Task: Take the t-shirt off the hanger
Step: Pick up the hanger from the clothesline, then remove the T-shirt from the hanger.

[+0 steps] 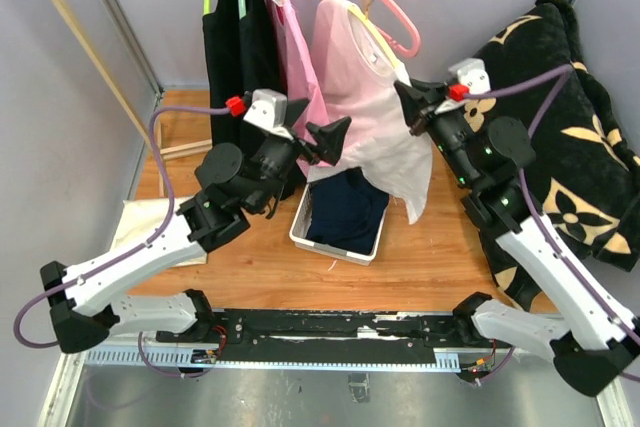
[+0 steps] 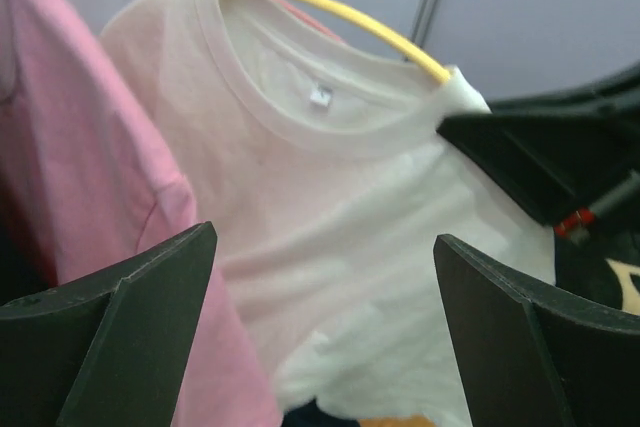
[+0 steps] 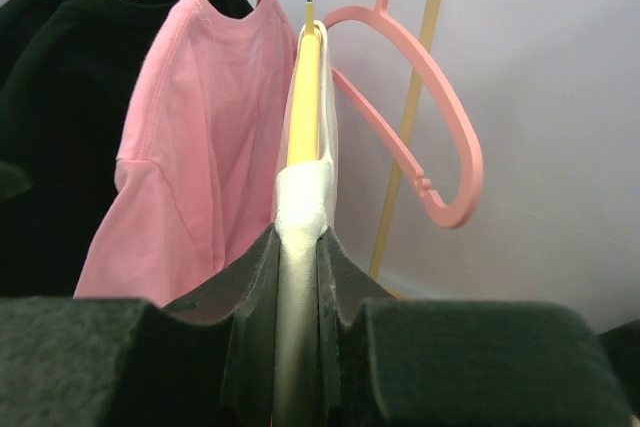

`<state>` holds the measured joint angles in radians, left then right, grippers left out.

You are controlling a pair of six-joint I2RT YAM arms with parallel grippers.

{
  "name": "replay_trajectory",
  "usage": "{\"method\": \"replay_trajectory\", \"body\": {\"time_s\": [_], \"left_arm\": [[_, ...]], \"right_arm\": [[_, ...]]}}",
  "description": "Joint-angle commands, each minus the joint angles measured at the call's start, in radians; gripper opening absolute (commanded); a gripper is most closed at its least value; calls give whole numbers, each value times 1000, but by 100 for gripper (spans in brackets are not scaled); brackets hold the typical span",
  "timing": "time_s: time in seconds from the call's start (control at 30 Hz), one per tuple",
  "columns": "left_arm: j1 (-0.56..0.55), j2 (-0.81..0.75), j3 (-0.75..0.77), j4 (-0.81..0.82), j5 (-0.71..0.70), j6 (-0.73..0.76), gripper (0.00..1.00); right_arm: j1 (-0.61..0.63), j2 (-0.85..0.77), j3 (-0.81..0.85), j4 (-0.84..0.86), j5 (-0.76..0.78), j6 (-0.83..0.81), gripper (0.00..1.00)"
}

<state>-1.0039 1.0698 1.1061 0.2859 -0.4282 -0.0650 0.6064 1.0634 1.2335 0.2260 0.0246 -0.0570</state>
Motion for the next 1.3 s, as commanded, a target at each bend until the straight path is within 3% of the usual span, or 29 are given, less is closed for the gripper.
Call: {"method": "replay_trajectory", "body": {"time_s": [0.0,0.2,0.37,0.47,0.87,1.0,1.13,1.27], "left_arm": [[-1,107,152,55,30,105,94],[52,256,322,46,105,92,89],[105,362,434,50,160,80,75],[126,420,493,27,172,77,72],[179,493,510,67,177,74,55],[188,510,533,76,196,76,36],[191,516,537,107,255,84,2],[191,493,526,110,423,97,0]], "right_arm": [[18,-147,-65,113,-24,-10,1],[18,-283,-150,109,-55,-15,1],[18,-365,-220,110,-81,-22,1],[18,-405,-254,118,-77,-15,1],[18,-451,-274,98,-86,-17,1],[18,-457,-279,97,-80,-21,1],[18,-453,-284,98,-70,-24,1],[18,-441,-300,119,-44,-29,1]]}}
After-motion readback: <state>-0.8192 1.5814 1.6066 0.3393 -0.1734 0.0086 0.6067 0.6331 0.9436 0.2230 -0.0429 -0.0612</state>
